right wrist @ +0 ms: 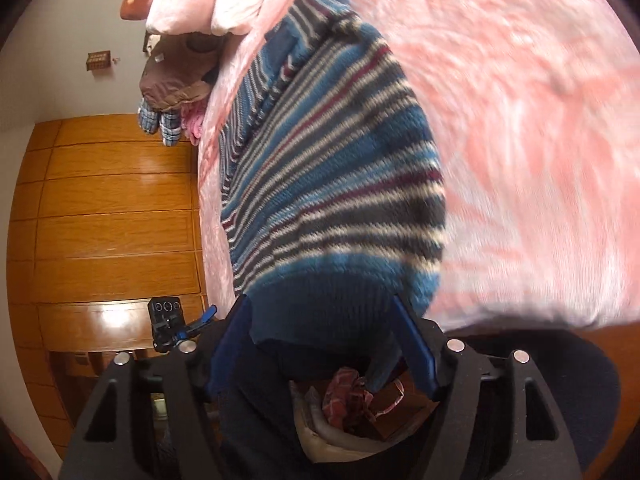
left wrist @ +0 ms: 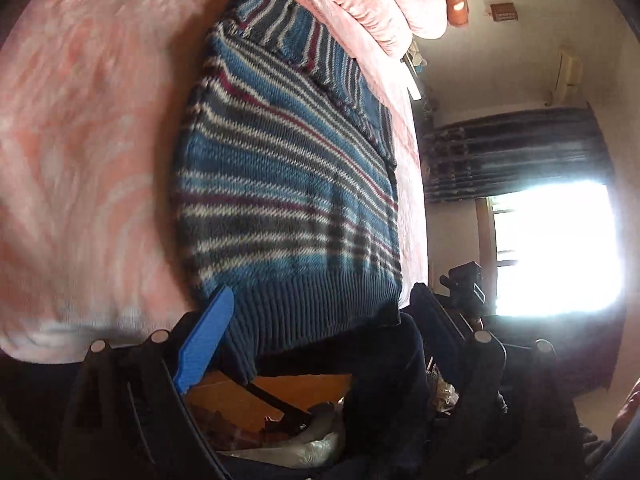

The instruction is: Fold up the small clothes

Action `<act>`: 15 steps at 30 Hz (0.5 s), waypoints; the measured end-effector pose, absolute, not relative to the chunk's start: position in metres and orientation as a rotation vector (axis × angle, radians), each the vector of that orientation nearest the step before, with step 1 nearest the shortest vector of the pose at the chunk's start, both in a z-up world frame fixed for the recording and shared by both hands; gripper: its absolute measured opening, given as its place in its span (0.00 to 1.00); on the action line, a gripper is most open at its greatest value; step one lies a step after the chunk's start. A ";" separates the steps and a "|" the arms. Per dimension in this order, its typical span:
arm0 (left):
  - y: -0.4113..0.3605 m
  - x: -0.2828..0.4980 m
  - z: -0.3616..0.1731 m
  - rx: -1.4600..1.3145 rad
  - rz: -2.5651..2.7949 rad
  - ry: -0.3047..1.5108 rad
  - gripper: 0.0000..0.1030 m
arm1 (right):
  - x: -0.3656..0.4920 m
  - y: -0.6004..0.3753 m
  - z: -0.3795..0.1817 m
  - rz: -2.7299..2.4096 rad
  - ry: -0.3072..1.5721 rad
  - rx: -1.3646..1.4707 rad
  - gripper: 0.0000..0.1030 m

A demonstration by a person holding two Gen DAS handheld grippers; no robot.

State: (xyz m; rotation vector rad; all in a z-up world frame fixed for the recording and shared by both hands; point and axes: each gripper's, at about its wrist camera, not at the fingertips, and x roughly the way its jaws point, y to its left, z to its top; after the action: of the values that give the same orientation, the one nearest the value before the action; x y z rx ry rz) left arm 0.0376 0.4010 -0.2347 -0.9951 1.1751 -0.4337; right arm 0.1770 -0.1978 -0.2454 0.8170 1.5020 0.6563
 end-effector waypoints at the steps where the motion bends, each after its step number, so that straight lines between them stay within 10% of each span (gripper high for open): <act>1: 0.396 0.032 -0.244 -1.000 -0.416 1.201 0.87 | 0.168 -0.198 -0.252 0.644 1.518 0.824 0.68; 15: 0.349 0.021 -0.303 -1.087 -0.363 1.351 0.82 | 0.119 -0.179 -0.274 0.572 1.550 0.832 0.65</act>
State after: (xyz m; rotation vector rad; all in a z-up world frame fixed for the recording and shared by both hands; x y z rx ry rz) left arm 0.0212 0.3486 -0.3027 -1.0867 1.3507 -0.3632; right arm 0.1191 -0.1793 -0.2744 0.8316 1.5502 0.5724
